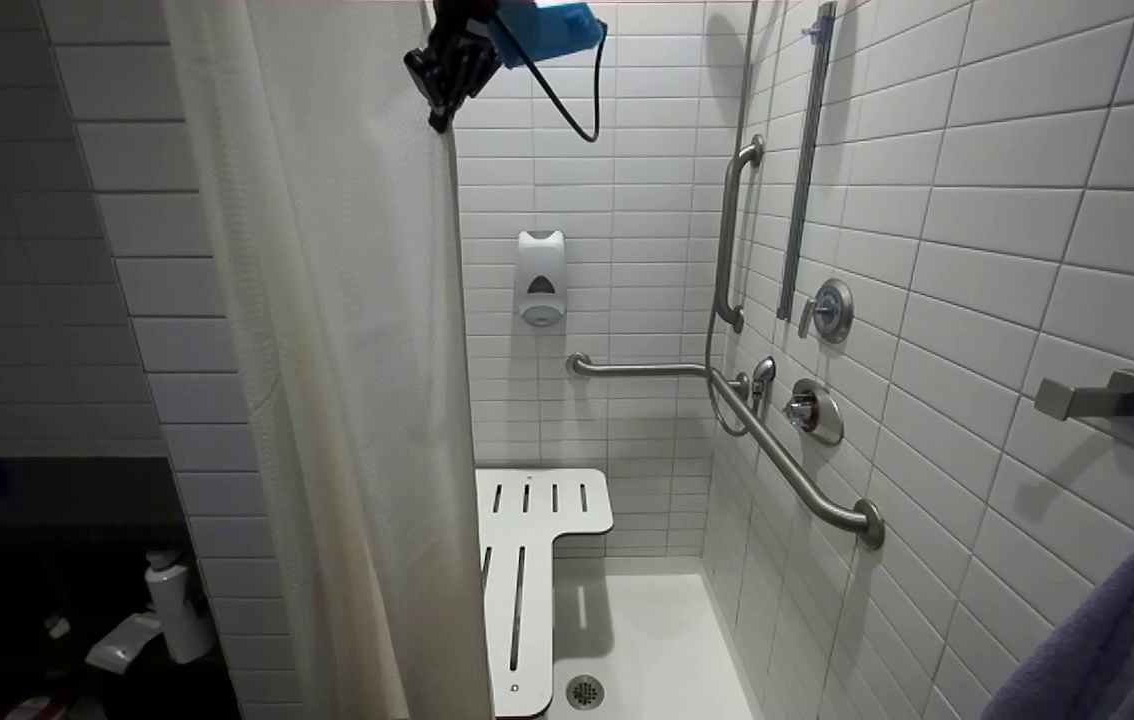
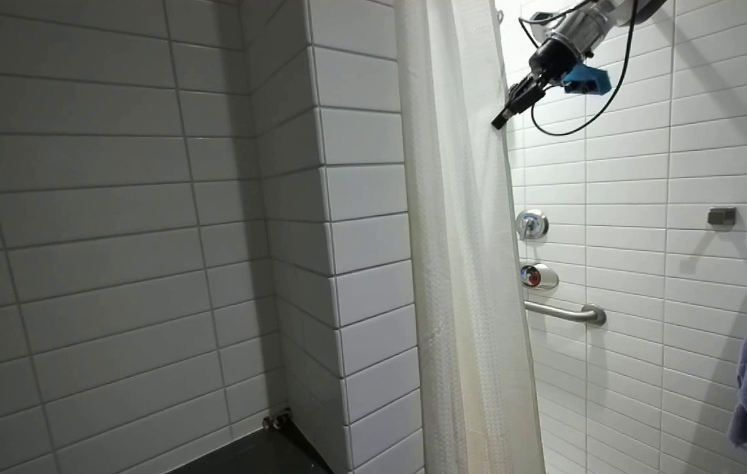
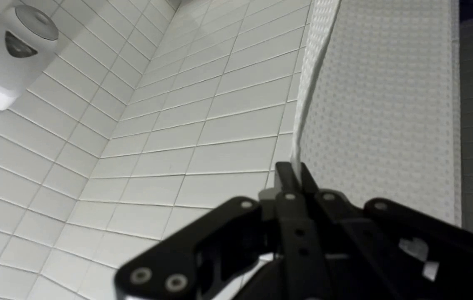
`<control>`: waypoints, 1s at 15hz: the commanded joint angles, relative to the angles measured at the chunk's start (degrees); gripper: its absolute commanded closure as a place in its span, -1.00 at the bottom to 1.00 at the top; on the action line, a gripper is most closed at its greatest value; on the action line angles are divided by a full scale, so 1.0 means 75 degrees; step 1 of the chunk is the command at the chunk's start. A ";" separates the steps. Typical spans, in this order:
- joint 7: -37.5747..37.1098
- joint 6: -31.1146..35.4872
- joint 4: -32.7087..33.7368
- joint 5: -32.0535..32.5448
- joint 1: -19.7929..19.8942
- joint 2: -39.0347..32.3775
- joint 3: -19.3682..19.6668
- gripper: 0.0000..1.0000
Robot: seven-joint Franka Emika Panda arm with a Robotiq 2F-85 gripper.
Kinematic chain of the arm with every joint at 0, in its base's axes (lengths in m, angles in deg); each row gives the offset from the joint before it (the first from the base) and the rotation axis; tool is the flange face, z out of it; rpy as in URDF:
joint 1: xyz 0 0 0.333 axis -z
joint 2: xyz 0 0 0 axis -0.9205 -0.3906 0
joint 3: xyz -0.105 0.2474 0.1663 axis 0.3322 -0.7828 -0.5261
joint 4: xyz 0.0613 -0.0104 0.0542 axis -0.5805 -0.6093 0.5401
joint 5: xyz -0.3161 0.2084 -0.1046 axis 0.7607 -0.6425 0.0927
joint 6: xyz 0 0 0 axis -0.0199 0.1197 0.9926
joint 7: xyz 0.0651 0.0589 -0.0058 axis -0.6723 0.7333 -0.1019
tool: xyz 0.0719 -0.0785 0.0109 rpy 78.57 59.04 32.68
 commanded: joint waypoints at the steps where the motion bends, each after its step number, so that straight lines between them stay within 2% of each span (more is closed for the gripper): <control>1: -0.0223 0.0152 -0.0242 -0.0597 0.0170 0.0195 0.0044 0.99; 15: -0.0674 0.0650 -0.0858 -0.2444 0.0490 0.0240 0.0237 0.99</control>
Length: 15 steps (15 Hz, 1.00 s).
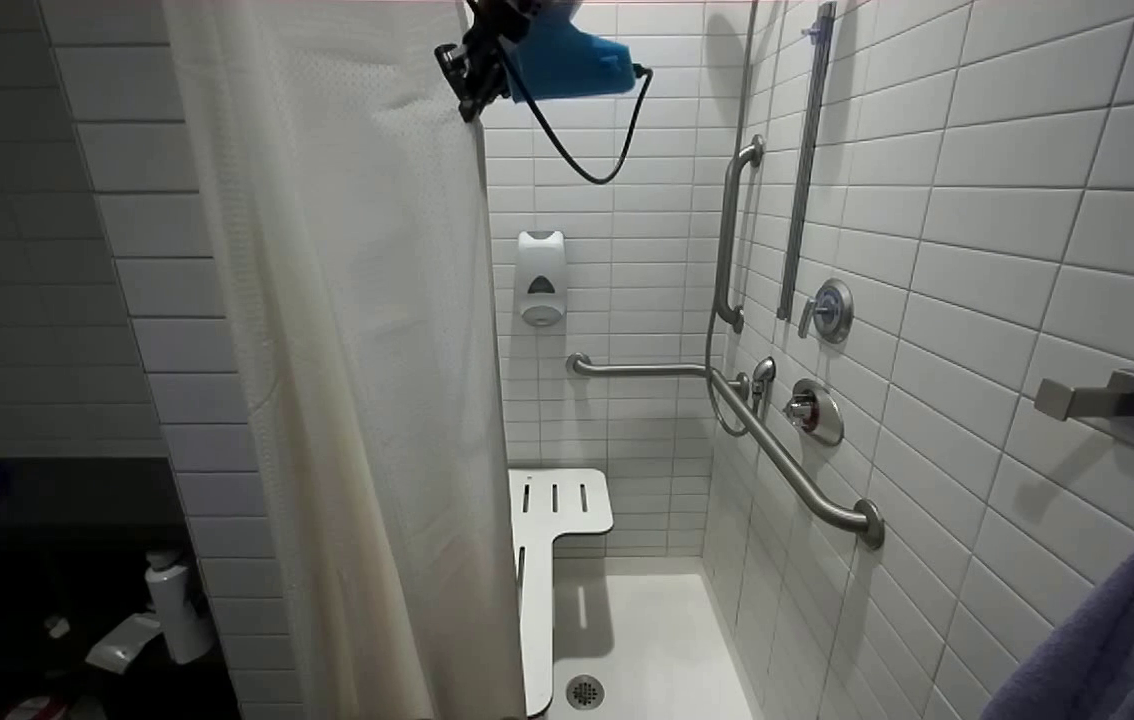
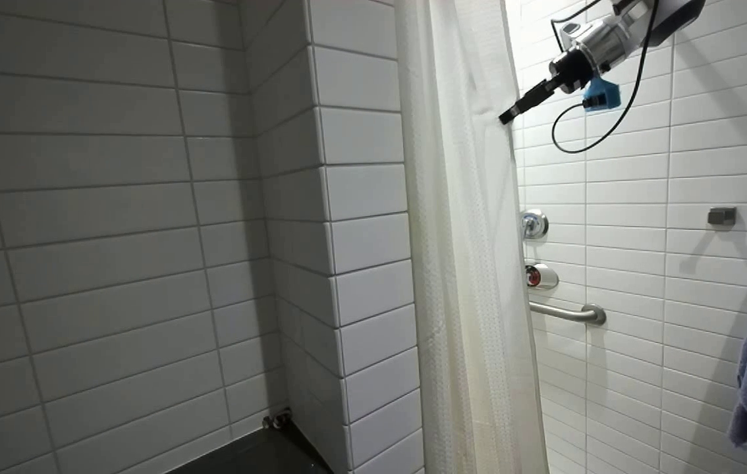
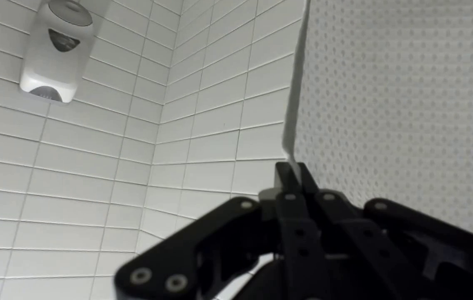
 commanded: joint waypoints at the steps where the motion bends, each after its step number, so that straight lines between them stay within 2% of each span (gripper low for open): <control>1: -0.0238 0.0386 -0.0328 -0.0506 0.0071 0.0254 -0.0030 0.99; 15: -0.0643 0.2038 -0.1197 -0.1931 0.0025 0.0677 -0.0098 0.99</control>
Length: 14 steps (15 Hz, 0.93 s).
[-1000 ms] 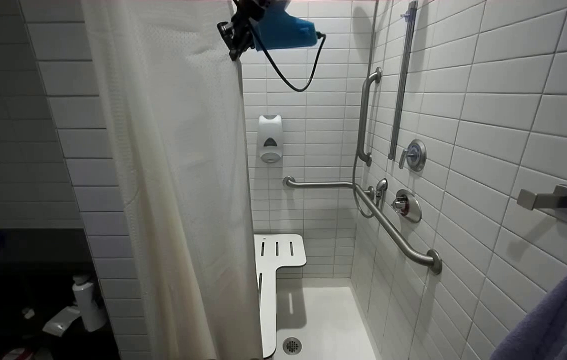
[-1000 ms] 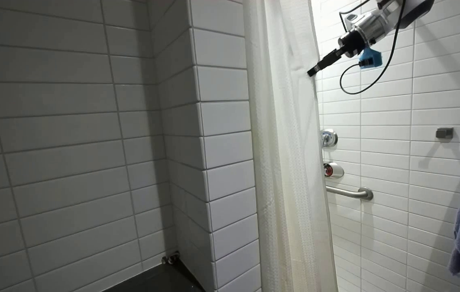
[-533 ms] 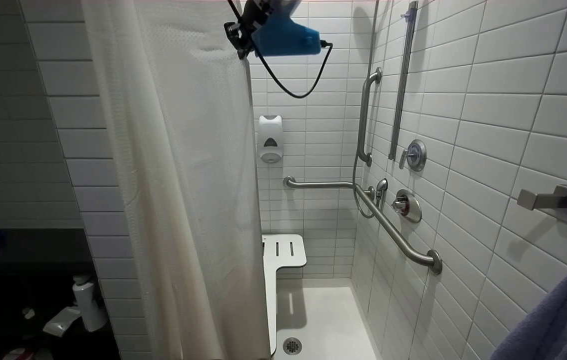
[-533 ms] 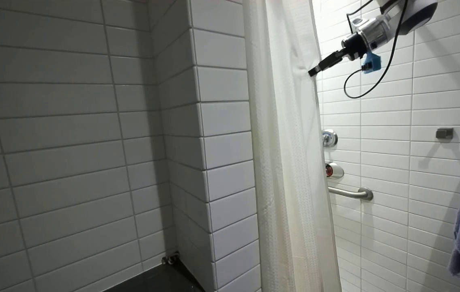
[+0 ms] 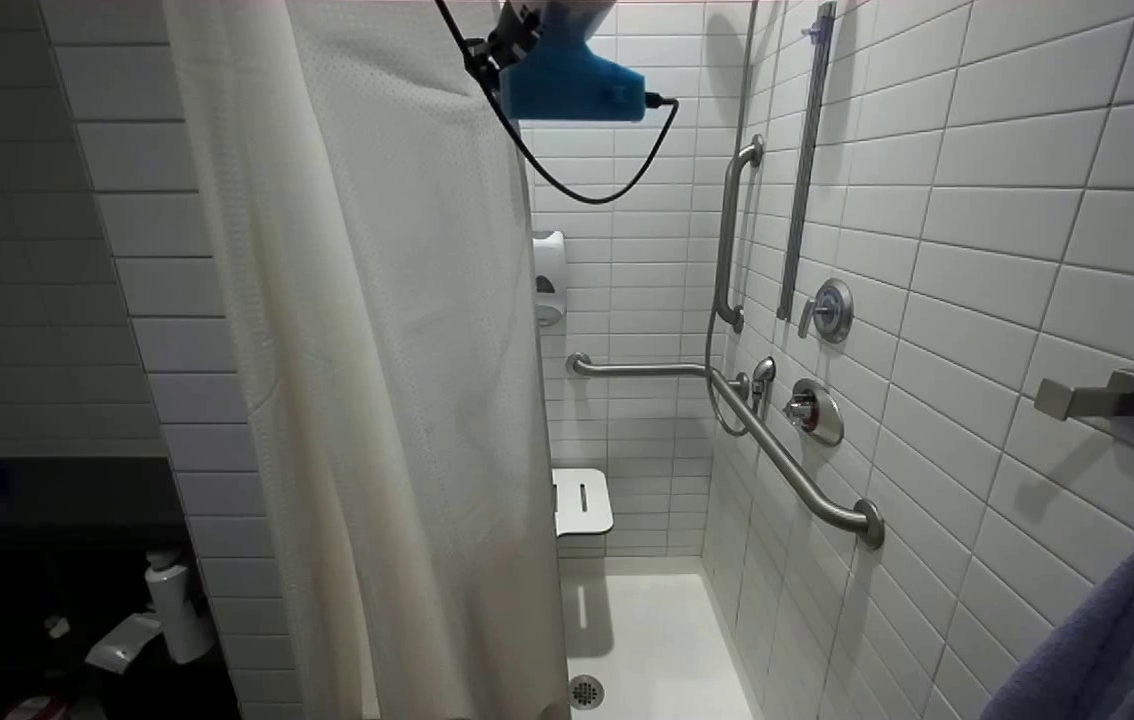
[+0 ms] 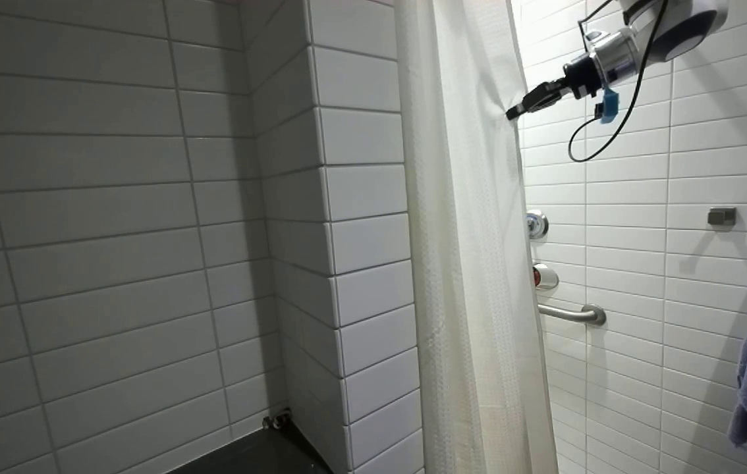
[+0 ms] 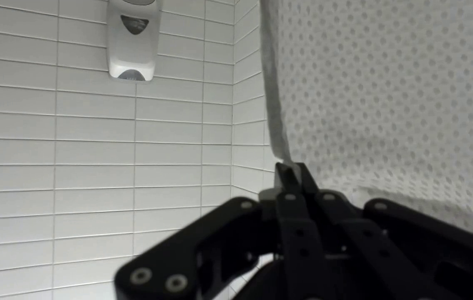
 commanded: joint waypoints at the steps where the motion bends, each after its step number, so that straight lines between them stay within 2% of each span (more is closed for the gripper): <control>1: -0.0170 0.0482 -0.0338 -0.0323 -0.0016 0.0350 -0.0120 0.99; 9: -0.0372 0.0838 -0.0531 -0.0519 -0.0040 0.0460 -0.0171 0.99; 14: -0.0578 0.1205 -0.0691 -0.0938 -0.0047 0.0533 -0.0194 0.99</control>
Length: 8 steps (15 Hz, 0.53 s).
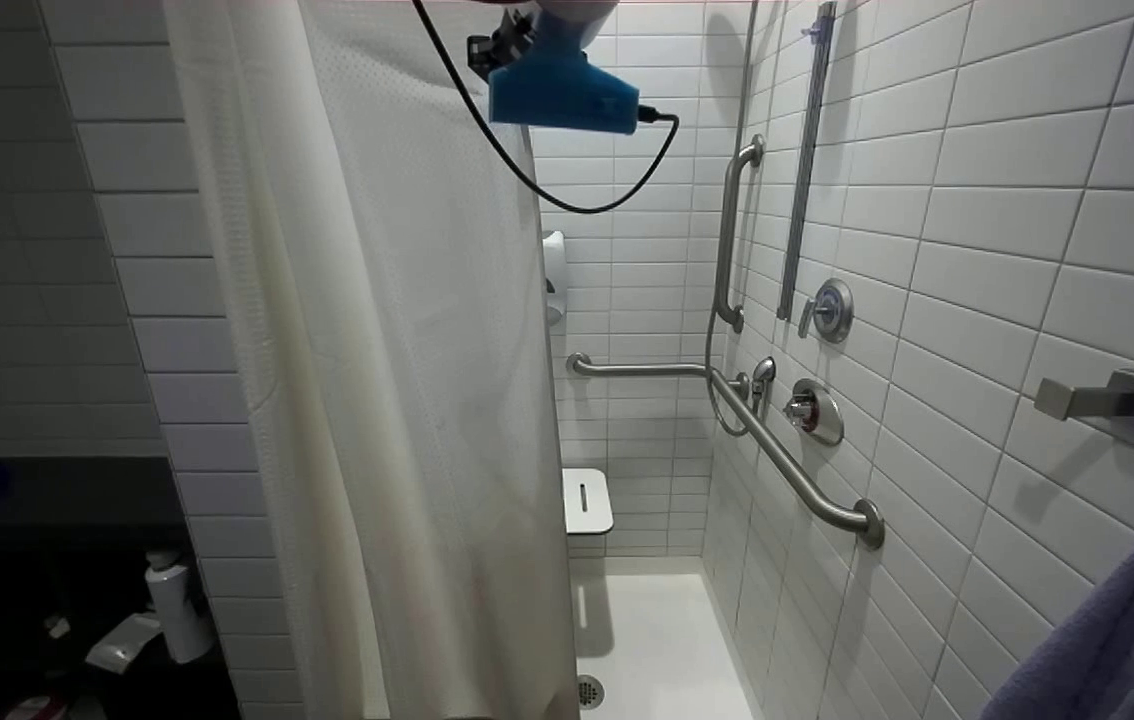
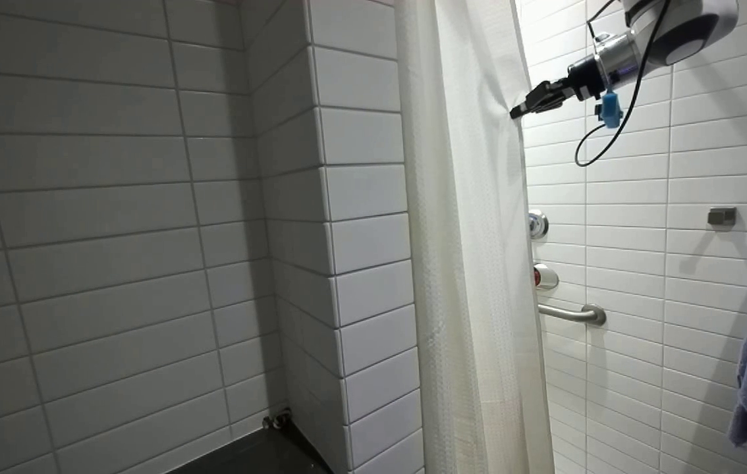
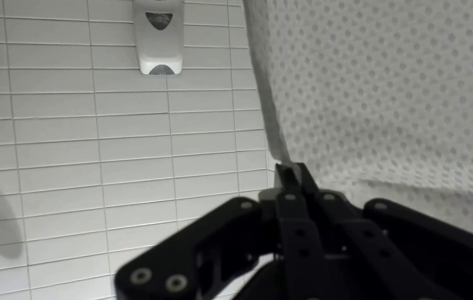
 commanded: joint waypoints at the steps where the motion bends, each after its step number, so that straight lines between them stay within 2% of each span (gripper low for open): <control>1: -0.0170 0.0429 -0.0247 -0.0427 -0.0030 0.0276 -0.0094 0.99; 2: -0.0153 0.0465 -0.0262 -0.0446 -0.0033 0.0282 -0.0107 0.99; 3: -0.0113 0.0450 -0.0275 -0.0379 -0.0039 0.0296 -0.0129 0.46; 5: -0.0006 0.0296 -0.0287 -0.0071 -0.0056 0.0336 -0.0181 0.36; 8: 0.0076 0.0296 -0.0397 0.0834 -0.0121 0.0512 -0.0371 -0.02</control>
